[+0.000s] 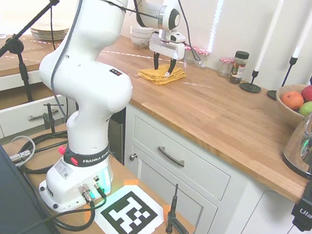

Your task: Wipe the counter

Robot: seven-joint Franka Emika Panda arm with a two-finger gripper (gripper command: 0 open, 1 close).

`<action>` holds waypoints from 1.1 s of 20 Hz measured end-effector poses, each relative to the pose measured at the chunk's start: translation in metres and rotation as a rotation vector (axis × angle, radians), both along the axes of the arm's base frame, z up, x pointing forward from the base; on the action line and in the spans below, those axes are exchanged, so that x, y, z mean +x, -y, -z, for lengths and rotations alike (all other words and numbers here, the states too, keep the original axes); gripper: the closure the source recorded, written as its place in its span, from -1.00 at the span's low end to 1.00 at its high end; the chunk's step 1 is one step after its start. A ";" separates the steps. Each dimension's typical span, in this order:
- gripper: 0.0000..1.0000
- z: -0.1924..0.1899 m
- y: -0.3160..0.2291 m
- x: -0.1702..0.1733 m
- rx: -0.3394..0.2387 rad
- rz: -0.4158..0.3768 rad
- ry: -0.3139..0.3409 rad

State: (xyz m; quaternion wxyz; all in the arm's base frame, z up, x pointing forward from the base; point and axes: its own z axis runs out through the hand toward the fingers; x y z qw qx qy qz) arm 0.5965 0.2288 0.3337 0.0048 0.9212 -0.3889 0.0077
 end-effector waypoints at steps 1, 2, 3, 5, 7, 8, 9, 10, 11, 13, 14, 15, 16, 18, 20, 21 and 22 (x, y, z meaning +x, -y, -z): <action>1.00 0.000 0.000 0.000 0.001 0.001 0.001; 1.00 0.000 0.001 0.001 0.002 0.002 0.002; 1.00 0.000 0.002 0.001 0.004 0.003 0.004; 1.00 0.000 0.004 0.002 0.005 0.006 0.004; 1.00 0.000 0.008 0.004 0.011 0.010 0.004; 1.00 0.000 0.010 0.004 0.012 0.012 0.004; 1.00 0.000 0.012 0.005 0.013 0.013 0.005; 1.00 0.000 0.014 0.005 0.012 0.015 0.006; 1.00 0.000 0.015 0.006 0.012 0.016 0.006; 1.00 0.000 0.018 0.007 0.011 0.020 0.006; 1.00 0.000 0.020 0.007 0.011 0.021 0.007; 1.00 0.000 0.021 0.008 0.011 0.021 0.007; 1.00 0.000 0.022 0.008 0.010 0.021 0.007; 1.00 -0.001 0.023 0.008 0.011 0.018 0.008; 1.00 -0.001 0.022 0.008 0.015 0.016 0.008; 1.00 -0.001 0.022 0.008 0.015 0.015 0.008; 1.00 -0.001 0.022 0.008 0.016 0.014 0.008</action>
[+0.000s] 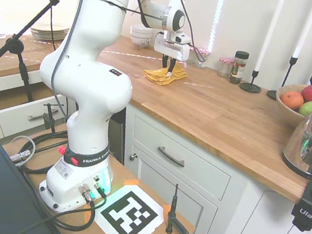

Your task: Wipe the counter

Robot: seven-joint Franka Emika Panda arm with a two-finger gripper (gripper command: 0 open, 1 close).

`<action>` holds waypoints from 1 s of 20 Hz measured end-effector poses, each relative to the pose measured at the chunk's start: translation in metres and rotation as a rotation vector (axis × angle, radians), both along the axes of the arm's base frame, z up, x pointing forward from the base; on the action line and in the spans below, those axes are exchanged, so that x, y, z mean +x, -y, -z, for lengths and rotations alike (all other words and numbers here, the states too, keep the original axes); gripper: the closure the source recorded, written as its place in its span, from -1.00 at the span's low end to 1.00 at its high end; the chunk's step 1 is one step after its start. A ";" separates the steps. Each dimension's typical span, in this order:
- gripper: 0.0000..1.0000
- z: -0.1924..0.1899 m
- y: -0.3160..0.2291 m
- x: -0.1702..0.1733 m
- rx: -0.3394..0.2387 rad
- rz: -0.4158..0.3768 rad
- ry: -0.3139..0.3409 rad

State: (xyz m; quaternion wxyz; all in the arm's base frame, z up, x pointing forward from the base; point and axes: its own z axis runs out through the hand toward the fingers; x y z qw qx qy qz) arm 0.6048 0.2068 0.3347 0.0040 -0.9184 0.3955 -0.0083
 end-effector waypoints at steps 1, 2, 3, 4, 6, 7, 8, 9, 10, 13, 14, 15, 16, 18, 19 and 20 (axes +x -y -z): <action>1.00 0.000 0.000 0.000 0.000 0.000 0.000; 1.00 0.000 0.000 0.000 0.000 -0.001 0.000; 1.00 0.000 0.000 0.000 0.000 -0.001 0.000; 1.00 0.000 0.000 0.000 0.000 -0.001 0.000; 1.00 0.000 0.000 0.000 0.000 -0.002 0.000; 1.00 0.000 0.000 0.000 0.000 -0.004 0.000; 1.00 0.000 0.000 0.000 0.000 -0.006 0.000; 1.00 0.000 0.000 0.000 0.000 -0.008 0.000; 1.00 0.000 0.000 0.000 0.000 -0.011 0.000; 1.00 -0.001 0.006 0.001 -0.002 -0.013 0.000; 1.00 -0.001 0.012 0.003 -0.004 -0.013 0.000; 1.00 -0.001 0.020 0.004 -0.006 -0.014 -0.001; 1.00 -0.001 0.030 0.007 -0.009 -0.013 -0.002; 1.00 -0.002 0.053 0.012 -0.012 -0.009 -0.006; 1.00 -0.003 0.066 0.014 -0.012 -0.007 -0.010; 1.00 -0.003 0.078 0.016 -0.013 -0.005 -0.014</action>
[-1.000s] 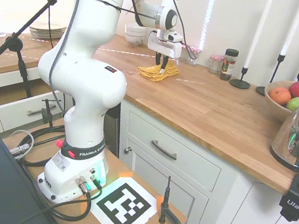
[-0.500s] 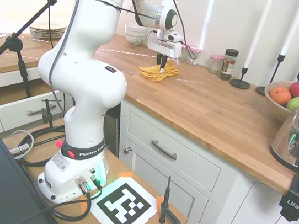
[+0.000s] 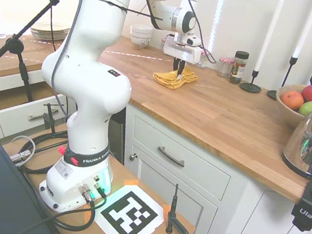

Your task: Wipe the counter

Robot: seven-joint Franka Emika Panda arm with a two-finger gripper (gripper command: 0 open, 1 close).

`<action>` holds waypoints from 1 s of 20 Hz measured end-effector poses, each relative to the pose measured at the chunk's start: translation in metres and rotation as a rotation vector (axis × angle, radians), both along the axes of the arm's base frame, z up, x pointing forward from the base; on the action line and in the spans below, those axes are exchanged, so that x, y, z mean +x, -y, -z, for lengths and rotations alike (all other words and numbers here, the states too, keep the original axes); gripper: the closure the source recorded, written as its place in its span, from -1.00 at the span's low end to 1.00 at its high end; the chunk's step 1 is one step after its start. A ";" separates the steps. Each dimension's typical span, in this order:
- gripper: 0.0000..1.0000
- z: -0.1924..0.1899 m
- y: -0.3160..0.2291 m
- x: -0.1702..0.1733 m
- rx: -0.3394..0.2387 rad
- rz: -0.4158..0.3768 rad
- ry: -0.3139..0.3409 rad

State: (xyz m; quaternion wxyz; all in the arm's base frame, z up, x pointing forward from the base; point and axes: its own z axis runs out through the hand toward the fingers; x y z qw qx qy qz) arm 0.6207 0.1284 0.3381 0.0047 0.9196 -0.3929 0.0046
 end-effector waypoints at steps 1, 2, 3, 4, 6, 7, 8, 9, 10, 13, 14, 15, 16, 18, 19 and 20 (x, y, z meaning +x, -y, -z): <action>1.00 -0.001 0.012 0.002 -0.001 0.002 -0.002; 1.00 -0.001 0.024 0.004 -0.001 0.005 -0.003; 1.00 -0.001 0.036 0.005 0.000 0.006 -0.005; 1.00 -0.001 0.048 0.007 0.002 0.009 -0.007; 1.00 -0.001 0.074 0.009 0.004 0.014 -0.011; 1.00 -0.001 0.086 0.010 0.006 0.016 -0.013; 1.00 -0.001 0.098 0.011 0.008 0.019 -0.014; 1.00 -0.002 0.111 0.011 0.009 0.022 -0.016; 1.00 -0.002 0.124 0.011 0.010 0.025 -0.016; 1.00 -0.002 0.163 0.010 0.012 0.039 -0.018; 1.00 -0.002 0.177 0.009 0.012 0.046 -0.020; 1.00 -0.002 0.191 0.008 0.013 0.054 -0.021; 1.00 -0.002 0.205 0.007 0.016 0.061 -0.023; 1.00 -0.002 0.229 0.005 0.020 0.073 -0.025; 1.00 -0.003 0.239 0.004 0.024 0.080 -0.024; 1.00 -0.003 0.247 0.004 0.027 0.083 -0.024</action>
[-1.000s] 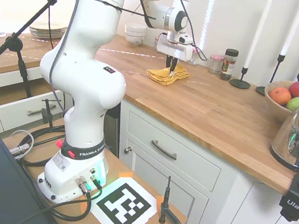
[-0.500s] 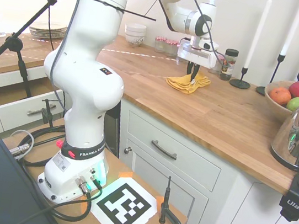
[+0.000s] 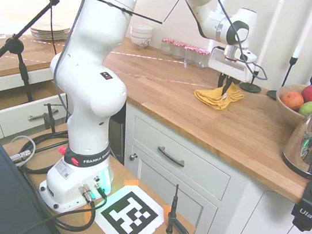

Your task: Wipe the counter

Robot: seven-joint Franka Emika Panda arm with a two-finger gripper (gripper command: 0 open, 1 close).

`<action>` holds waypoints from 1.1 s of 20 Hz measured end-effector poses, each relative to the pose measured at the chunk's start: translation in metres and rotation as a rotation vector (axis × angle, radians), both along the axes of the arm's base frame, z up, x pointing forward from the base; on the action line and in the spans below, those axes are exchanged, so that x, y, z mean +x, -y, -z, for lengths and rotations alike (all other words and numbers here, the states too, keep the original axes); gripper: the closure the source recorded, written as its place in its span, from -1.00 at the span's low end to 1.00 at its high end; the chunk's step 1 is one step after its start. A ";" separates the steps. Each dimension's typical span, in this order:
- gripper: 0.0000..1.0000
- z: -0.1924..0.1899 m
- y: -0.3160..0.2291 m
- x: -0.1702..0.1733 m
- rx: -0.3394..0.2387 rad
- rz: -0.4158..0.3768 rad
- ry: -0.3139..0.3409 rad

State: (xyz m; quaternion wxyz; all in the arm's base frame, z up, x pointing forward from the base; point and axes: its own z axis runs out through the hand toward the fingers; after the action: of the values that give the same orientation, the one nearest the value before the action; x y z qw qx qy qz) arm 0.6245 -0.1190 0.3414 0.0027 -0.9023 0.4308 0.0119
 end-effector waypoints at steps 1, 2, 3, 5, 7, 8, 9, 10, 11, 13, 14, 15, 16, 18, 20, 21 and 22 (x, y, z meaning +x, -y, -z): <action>1.00 0.000 0.007 0.000 0.001 0.004 0.001; 1.00 -0.001 0.016 0.000 0.003 0.009 0.001; 1.00 -0.001 0.024 0.000 0.005 0.015 0.001; 1.00 -0.002 0.041 -0.001 0.009 0.025 -0.001; 1.00 -0.006 0.059 -0.001 0.014 0.035 -0.001; 1.00 -0.008 0.067 -0.001 0.015 0.040 0.001; 1.00 -0.008 0.076 -0.001 0.016 0.046 0.000; 1.00 -0.009 0.083 -0.001 0.017 0.051 0.000; 1.00 -0.007 0.091 -0.001 0.017 0.056 -0.001; 1.00 -0.002 0.104 -0.001 0.022 0.064 -0.004; 1.00 0.000 0.109 0.000 0.024 0.068 -0.005; 1.00 0.001 0.114 0.000 0.024 0.072 -0.004; 1.00 0.001 0.119 0.000 0.025 0.076 -0.003; 1.00 0.002 0.127 -0.001 0.028 0.083 -0.001; 1.00 0.002 0.135 -0.003 0.029 0.087 0.001; 1.00 0.002 0.136 -0.003 0.029 0.088 0.001; 1.00 0.002 0.137 -0.003 0.029 0.088 0.001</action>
State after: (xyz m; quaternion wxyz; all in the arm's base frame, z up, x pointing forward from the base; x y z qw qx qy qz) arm 0.6211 -0.2556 0.3393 0.0164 -0.8824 0.4698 0.0174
